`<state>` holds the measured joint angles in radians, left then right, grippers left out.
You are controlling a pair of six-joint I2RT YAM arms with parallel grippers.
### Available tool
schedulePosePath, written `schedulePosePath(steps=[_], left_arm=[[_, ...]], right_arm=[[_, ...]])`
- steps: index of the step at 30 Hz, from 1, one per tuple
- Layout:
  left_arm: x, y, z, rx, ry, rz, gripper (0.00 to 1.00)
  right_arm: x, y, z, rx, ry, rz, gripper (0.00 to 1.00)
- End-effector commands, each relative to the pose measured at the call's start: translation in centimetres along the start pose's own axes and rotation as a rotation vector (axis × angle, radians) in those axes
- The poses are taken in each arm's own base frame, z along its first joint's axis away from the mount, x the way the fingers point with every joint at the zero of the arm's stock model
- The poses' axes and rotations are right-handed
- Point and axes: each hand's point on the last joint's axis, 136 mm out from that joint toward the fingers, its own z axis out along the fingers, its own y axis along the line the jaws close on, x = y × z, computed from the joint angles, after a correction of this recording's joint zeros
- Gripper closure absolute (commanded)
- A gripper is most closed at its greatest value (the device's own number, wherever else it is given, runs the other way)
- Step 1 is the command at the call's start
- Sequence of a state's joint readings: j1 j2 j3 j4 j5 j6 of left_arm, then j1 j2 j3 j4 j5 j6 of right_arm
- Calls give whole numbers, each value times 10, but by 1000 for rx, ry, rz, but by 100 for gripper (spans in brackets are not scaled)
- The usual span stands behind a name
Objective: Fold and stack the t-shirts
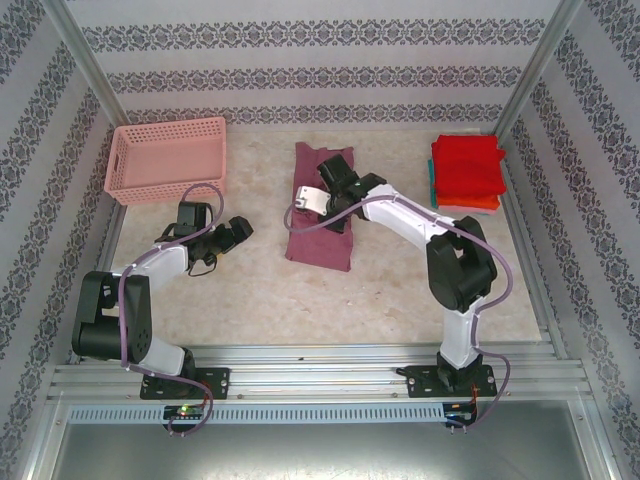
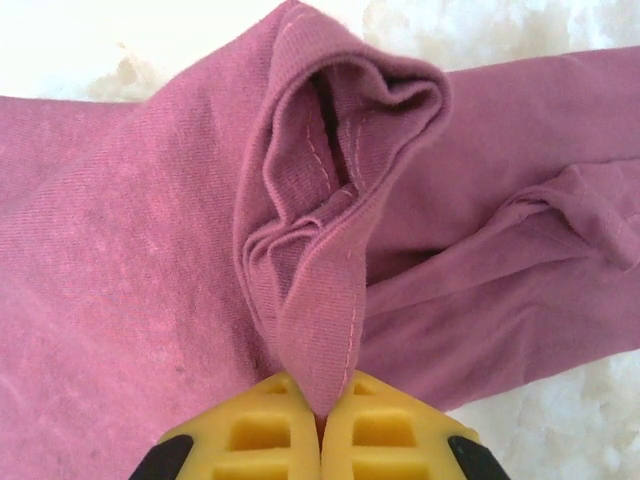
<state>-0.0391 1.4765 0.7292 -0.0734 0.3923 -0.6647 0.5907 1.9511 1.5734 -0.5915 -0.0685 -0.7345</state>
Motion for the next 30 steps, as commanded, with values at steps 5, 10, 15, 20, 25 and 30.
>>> schedulePosePath(steps=[5, 10, 15, 20, 25, 30], left_arm=[[-1, -8, 1, 22, -4, 32, 0], [0, -7, 1, 21, -3, 31, 0], [0, -7, 1, 21, -2, 32, 0], [-1, -9, 1, 23, -1, 33, 0], [-2, -10, 0, 22, -3, 36, 0], [-2, -11, 0, 23, -1, 37, 0]], right_arm=[[-4, -22, 13, 35, 20, -28, 100], [-2, -32, 24, 46, 35, -29, 100], [2, -43, 34, 61, 54, -23, 100], [0, -53, 40, 69, 46, -13, 100], [-1, -58, 49, 68, 47, -12, 100], [2, -55, 60, 45, 59, -8, 100]])
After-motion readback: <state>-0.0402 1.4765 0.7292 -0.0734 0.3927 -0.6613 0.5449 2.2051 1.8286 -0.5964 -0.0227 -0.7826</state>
